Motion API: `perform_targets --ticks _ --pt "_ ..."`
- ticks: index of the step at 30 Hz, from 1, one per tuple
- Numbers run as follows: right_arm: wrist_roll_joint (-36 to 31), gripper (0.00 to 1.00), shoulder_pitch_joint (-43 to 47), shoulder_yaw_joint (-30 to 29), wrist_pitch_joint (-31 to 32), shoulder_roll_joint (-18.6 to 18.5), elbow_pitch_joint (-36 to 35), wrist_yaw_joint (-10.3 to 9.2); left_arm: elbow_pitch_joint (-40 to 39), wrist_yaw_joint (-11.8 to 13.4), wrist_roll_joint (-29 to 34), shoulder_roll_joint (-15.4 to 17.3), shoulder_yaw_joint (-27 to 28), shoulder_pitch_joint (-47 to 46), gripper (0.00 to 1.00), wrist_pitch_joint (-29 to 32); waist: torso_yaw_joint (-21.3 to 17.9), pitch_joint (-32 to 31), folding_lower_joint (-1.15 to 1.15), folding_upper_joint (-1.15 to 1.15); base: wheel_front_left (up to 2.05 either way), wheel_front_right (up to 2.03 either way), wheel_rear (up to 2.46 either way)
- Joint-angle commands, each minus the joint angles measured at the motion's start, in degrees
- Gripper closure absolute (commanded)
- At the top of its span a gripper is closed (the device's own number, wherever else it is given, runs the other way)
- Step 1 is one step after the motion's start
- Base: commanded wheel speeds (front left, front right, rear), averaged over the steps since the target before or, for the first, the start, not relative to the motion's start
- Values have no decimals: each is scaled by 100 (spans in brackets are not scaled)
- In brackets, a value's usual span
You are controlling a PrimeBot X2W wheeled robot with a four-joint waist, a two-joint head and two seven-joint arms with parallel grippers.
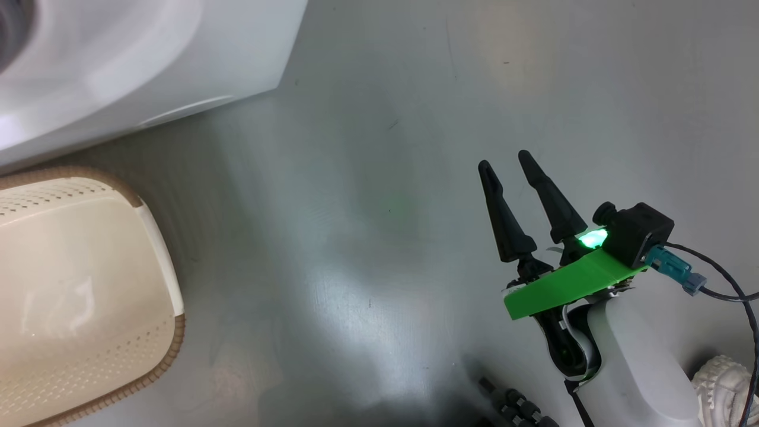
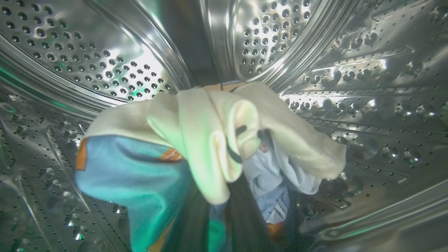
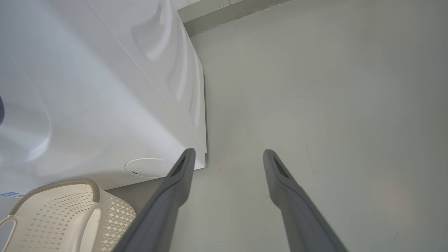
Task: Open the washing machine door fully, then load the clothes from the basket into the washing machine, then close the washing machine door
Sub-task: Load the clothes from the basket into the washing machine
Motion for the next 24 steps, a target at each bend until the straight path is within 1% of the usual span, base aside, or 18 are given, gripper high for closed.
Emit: perform_targets --ticks 1,5,6,7,8,9,15,24 --pt "47 0 111 109 -69 26 -92 9 -97 26 -10 332 65 -54 100 28 20 -12 0 0 0 0 0" --pt "6 0 107 80 -69 26 -97 9 -56 27 -19 326 30 -34 100 -4 57 -28 0 0 0 0 0" --pt "-21 0 104 61 -69 26 -98 9 -40 33 -32 301 11 -23 87 -49 92 -50 0 0 0 0 0" --pt "-34 0 104 53 -69 26 -96 9 -30 36 -51 281 10 -17 58 -76 109 -66 0 0 0 0 0" --pt "-49 0 104 40 -69 26 -92 9 -8 37 -66 262 5 -3 26 -93 129 -89 0 0 0 0 0" --pt "-70 0 107 21 -69 26 -87 9 20 43 -92 232 7 16 0 -103 152 -120 0 0 0 0 0" --pt "-277 0 160 -106 -69 26 -65 9 91 112 -155 98 -12 211 0 -230 266 -304 0 0 0 0 0" --pt "-527 0 343 -328 -69 26 -4 9 86 165 -314 -137 7 905 0 -694 501 -738 0 0 0 0 0"
